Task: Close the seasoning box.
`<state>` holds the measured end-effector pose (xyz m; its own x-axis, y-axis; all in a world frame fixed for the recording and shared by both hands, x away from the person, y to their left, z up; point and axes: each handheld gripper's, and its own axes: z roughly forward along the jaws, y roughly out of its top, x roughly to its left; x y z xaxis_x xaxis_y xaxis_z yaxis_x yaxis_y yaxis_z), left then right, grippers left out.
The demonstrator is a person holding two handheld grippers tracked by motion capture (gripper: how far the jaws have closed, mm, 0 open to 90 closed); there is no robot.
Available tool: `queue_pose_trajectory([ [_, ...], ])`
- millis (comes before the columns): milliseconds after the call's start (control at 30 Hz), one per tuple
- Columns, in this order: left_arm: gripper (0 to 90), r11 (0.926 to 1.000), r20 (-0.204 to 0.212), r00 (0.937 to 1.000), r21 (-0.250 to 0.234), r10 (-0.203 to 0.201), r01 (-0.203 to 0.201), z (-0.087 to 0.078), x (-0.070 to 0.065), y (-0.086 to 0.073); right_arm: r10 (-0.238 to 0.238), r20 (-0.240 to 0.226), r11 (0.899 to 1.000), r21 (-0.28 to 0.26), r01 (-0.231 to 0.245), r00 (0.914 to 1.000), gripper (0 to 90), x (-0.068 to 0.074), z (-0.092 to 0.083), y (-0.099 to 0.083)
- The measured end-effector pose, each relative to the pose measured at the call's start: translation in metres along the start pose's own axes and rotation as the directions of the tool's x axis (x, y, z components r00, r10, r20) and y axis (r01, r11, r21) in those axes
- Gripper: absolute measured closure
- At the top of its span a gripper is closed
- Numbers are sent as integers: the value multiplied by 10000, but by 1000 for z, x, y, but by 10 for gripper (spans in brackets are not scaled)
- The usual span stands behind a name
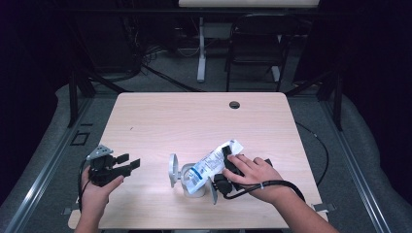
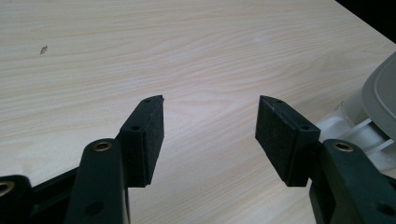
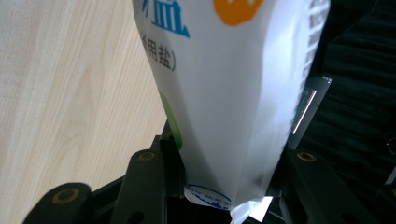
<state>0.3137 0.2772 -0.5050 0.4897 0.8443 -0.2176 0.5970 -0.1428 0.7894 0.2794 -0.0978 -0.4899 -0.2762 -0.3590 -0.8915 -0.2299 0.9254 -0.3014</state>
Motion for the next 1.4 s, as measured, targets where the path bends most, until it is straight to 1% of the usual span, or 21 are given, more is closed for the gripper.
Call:
queue_pose_trajectory([
  [667,423,10000,0,10000,-15,-9,9,0,0,0,107,-56,9999,-74,-107,9999,650,-2,-2,0],
  [700,423,10000,0,10000,-15,-9,9,0,0,0,-30,-22,10000,95,30,10000,651,-3,-3,1],
  [767,423,10000,14,10000,0,-8,8,0,0,0,60,-59,10000,45,-60,10000,655,-3,-2,1],
  [900,423,10000,13,10000,-2,-3,3,-1,0,0,74,-84,10000,7,-74,9999,661,-4,-3,1],
  [1167,423,10000,18,10000,-47,-8,9,-2,0,1,-41,-24,10000,43,42,10000,681,-6,-4,2],
  [1400,423,10000,16,10000,-48,-22,22,-2,0,1,-48,13,10000,73,48,10000,697,-6,-5,2],
])
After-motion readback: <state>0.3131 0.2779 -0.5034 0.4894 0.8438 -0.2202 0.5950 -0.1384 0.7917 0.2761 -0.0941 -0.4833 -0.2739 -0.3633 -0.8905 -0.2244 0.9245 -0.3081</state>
